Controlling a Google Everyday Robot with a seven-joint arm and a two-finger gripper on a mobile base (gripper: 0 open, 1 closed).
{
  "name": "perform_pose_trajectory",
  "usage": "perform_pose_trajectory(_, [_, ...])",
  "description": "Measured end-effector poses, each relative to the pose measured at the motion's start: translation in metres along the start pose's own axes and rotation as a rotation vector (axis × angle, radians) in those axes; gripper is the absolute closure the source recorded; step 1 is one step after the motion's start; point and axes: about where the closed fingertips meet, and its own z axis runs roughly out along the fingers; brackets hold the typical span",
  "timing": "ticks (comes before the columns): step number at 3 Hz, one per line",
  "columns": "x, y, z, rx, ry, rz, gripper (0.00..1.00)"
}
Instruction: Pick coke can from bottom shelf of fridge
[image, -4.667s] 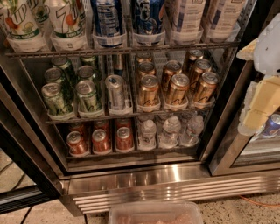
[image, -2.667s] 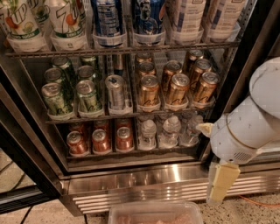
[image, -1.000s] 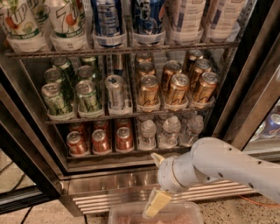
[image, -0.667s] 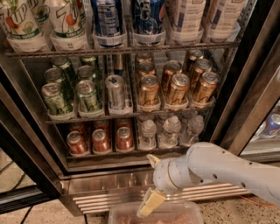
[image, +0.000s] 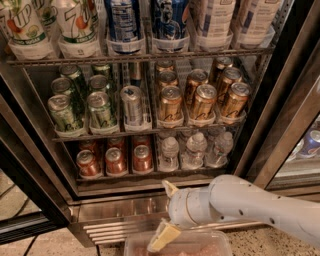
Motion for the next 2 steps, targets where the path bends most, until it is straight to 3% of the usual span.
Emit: perform_pose_trajectory(2, [-0.029,-0.017,0.082,0.114,-0.261,0.017,0.00])
